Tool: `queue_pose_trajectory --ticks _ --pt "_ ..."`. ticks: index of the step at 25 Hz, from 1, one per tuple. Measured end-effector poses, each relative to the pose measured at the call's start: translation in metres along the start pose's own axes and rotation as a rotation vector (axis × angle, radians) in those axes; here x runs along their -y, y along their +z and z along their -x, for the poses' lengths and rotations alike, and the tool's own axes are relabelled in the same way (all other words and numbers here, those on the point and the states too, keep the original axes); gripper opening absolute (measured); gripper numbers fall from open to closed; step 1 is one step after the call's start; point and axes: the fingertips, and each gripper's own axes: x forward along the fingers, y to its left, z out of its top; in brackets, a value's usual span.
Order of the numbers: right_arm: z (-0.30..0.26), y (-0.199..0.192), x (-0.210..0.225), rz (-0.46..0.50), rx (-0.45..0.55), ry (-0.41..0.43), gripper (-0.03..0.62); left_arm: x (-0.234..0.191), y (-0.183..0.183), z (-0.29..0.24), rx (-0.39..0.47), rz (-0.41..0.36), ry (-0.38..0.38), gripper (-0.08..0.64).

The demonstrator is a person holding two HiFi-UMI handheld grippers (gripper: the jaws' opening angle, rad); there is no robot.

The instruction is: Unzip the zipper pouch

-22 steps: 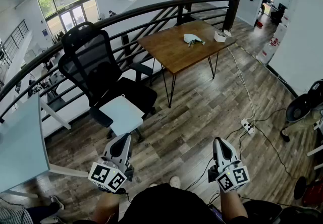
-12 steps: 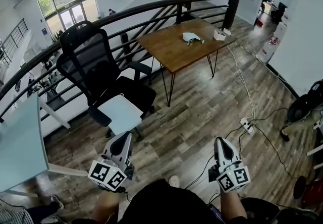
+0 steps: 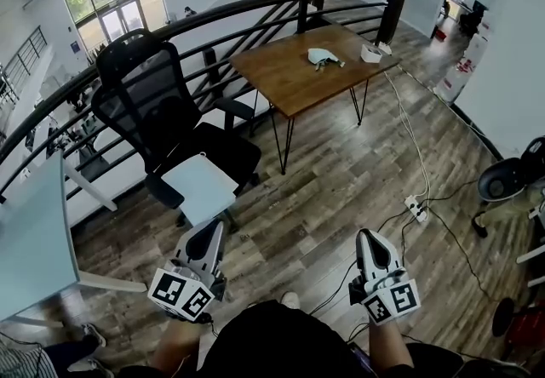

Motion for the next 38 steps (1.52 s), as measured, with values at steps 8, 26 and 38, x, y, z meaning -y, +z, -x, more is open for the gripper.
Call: queue_pose_trajectory --ticks 8,26,38 --pt "-0.002 0.025 0.016 -0.059 0.114 0.006 0.365 0.007 0.009 -0.023 0.03 0.0 0.026 0.28" --pt "0.005 0.025 0.078 -0.065 0.071 -0.012 0.295 0.048 -0.013 -0.069 -0.017 0.01 0.021 0.304" --pt "-0.056 0.024 0.104 -0.019 0.068 -0.064 0.275 -0.011 -0.01 -0.129 0.025 -0.002 0.008 0.304"
